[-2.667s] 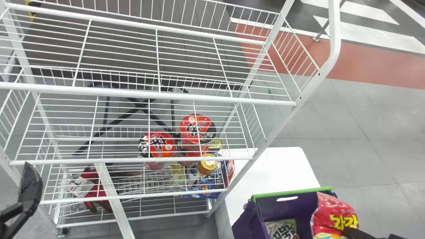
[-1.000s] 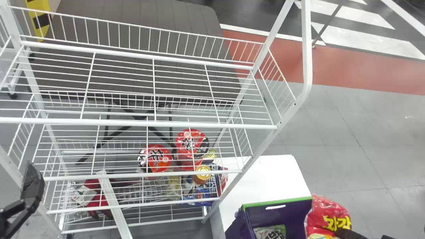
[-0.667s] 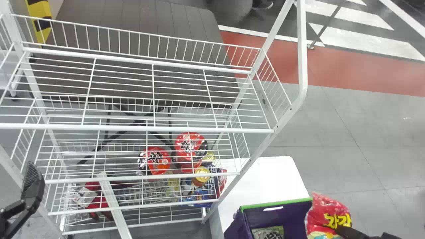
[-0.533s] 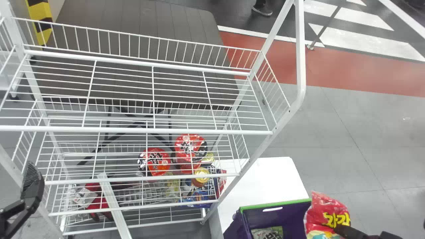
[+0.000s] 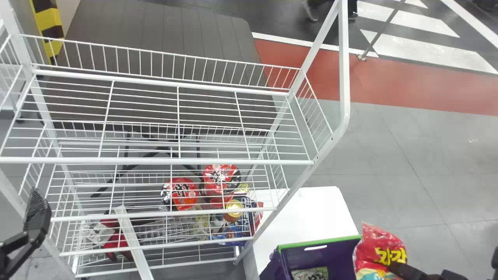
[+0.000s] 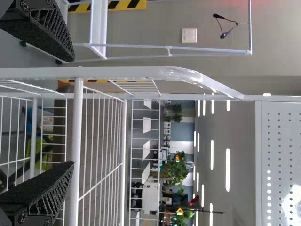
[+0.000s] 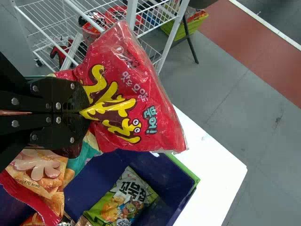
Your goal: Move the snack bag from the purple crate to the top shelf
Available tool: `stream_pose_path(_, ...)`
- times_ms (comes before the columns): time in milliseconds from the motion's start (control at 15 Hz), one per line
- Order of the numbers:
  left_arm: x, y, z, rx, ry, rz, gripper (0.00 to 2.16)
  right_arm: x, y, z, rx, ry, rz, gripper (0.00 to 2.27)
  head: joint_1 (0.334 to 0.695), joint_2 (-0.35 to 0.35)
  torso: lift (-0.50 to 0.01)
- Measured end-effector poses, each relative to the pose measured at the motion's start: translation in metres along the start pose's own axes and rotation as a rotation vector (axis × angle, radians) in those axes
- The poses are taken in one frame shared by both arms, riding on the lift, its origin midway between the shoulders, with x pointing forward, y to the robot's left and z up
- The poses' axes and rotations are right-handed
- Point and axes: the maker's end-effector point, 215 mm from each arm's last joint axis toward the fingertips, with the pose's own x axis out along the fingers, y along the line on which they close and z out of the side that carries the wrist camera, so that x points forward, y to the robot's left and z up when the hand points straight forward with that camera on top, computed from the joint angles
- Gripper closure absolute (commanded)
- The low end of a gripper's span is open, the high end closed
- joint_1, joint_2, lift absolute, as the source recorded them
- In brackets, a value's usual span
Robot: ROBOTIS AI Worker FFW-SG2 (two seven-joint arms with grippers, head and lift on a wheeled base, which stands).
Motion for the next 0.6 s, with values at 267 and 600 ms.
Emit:
stream_pose_path(267, 0.0004, 0.0059, 0.0007, -0.002, -0.002, 0.010, 0.00, 0.0078, 0.0026, -0.0019, -0.007, 0.002, 0.009, 2.26, 0.695, -0.350, -0.009)
stream_pose_path(600, -0.0001, 0.0081, -0.0001, -0.005, -0.002, 0.015, 0.00, 0.0096, 0.0045, -0.0023, -0.007, 0.003, 0.013, 2.26, 0.695, -0.350, 0.009)
